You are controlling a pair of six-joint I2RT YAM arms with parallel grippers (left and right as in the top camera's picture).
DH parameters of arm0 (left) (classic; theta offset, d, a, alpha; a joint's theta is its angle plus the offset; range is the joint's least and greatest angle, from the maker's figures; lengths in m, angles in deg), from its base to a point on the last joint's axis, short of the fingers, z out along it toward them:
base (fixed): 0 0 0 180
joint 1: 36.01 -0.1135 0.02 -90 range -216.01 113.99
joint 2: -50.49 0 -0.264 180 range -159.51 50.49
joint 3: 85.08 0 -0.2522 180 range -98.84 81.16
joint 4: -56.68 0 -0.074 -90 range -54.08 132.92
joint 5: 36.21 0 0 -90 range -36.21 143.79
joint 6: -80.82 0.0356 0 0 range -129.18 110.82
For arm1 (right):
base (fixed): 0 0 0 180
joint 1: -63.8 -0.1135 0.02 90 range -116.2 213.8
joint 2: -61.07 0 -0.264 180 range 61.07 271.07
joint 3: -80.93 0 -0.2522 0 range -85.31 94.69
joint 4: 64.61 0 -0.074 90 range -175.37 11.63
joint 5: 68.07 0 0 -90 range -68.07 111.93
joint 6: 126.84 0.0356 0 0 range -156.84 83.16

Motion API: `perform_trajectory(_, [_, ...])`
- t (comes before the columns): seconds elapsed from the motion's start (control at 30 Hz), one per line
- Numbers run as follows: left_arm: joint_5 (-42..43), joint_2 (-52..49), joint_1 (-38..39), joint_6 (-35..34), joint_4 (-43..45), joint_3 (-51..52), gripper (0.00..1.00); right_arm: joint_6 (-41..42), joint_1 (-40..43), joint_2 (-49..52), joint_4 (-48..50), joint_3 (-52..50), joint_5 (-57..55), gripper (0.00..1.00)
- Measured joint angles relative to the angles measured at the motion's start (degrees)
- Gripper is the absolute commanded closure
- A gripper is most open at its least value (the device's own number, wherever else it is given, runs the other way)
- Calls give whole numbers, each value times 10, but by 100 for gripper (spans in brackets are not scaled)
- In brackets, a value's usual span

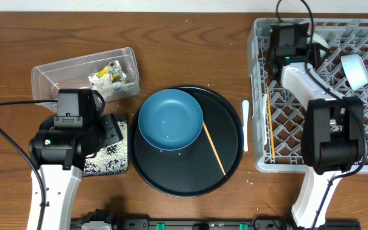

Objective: Sort waste into correct bins and load items into the dishwasher rack
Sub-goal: 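Release the mint-green bowl in the rack and withdraw the right gripper, then reach the right gripper to the teal bowl's rim and grasp it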

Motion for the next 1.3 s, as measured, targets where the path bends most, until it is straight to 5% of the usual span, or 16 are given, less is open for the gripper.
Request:
perform_trajectory(0.2, [0,0,0,0,2,0,41,21,-36,0,-35,0,18,19])
perform_trajectory(0.37, [0,0,0,0,3,0,41,71,-47,-15,-99,3,31,14])
perform_trajectory(0.73, [0,0,0,0,3,0,41,138,-27,-148,-255,1,281,21])
perform_trajectory(0.97, [0,-2,0,0,3,0,41,138,-61,-269,-340,1,546,26])
perform_trajectory(1.3, [0,-26,0,0,3,0,41,163,-180,-216,-404,1,749,37])
